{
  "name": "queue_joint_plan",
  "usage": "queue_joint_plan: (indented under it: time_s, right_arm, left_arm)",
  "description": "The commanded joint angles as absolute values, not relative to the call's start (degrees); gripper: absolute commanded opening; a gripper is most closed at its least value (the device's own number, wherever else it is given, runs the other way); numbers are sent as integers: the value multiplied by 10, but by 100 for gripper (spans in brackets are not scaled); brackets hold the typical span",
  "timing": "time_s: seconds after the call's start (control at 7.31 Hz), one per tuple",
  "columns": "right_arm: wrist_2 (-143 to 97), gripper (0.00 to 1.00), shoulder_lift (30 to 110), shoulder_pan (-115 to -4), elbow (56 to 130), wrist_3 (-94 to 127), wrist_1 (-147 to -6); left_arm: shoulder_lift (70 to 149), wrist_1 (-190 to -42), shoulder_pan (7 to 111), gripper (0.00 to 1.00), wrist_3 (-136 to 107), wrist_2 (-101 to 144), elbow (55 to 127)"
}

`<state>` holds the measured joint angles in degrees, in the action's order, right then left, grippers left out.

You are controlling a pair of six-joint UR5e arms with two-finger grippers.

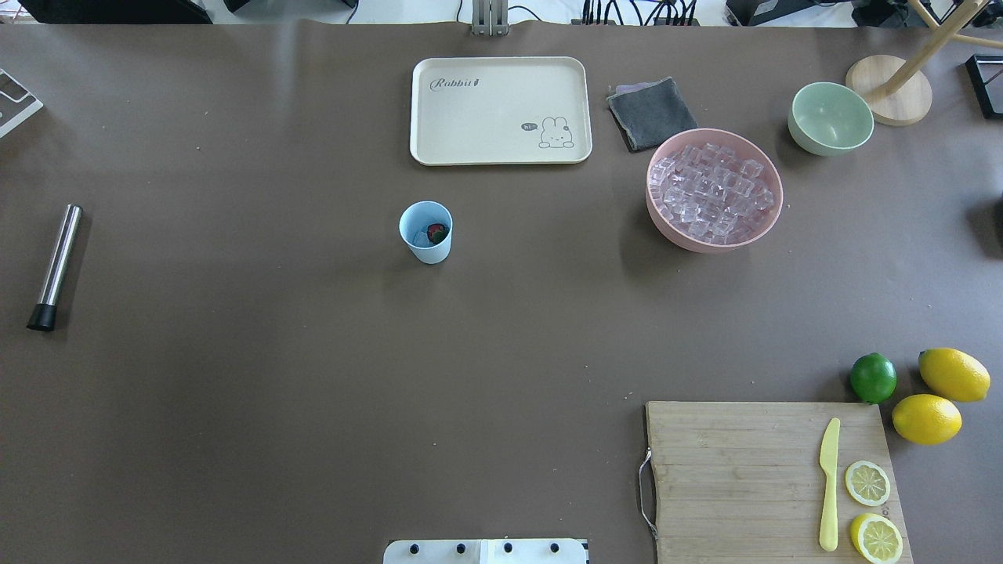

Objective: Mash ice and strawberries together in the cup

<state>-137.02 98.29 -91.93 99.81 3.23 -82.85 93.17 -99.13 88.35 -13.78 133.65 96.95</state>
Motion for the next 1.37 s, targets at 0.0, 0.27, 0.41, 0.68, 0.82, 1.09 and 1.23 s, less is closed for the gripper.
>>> queue_joint_plan:
  time_s: [0.0, 0.27, 0.41, 0.68, 0.82, 1.09, 1.23]
  right_arm:
    - [-1358, 100, 969, -912, 996, 0, -822]
    - [-1357, 100, 952, -912, 990, 18, -865]
    - [-1339, 100, 921, -914, 991, 18, -932]
    - [-1302, 100, 911, -919, 996, 17, -945]
    - [-1306, 100, 913, -919, 998, 16, -943]
    - [-1309, 100, 915, -919, 992, 18, -940]
    - [-1321, 100, 914, -919, 992, 18, -940]
  left_arm:
    - [887, -996, 901, 98, -137, 1337, 965]
    - [876, -962, 925, 98, -138, 1340, 1004]
    - [911, -952, 929, 98, -135, 1339, 963]
    - [899, -952, 933, 98, -131, 1338, 969]
    - [900, -951, 932, 98, -132, 1338, 971]
    - [898, -950, 930, 98, -128, 1341, 952]
    - [893, -947, 927, 98, -84, 1344, 940]
